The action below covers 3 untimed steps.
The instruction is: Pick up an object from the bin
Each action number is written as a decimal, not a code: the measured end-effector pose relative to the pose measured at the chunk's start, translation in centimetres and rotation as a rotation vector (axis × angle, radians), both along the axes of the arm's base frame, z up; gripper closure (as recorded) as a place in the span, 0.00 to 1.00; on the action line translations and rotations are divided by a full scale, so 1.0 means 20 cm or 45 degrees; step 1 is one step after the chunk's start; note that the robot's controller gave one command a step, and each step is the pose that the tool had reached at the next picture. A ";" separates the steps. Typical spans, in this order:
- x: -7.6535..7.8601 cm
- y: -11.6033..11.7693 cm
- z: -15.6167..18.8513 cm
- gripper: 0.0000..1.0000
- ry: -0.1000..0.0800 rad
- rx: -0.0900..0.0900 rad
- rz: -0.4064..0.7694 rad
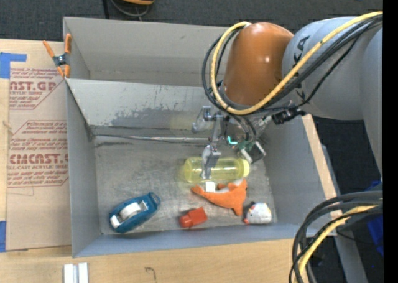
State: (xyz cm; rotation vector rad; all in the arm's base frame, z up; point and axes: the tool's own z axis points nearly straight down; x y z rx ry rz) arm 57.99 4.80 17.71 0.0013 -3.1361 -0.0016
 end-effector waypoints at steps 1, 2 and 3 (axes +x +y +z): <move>0.01 0.00 0.02 0.00 -0.009 0.000 0.000; 0.02 -0.10 -0.18 0.00 -0.016 0.000 0.105; 0.01 -0.22 -0.51 1.00 -0.014 0.003 0.018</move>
Offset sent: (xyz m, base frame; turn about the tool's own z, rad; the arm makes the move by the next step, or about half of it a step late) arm 0.0027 -0.0568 -0.1071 -0.2085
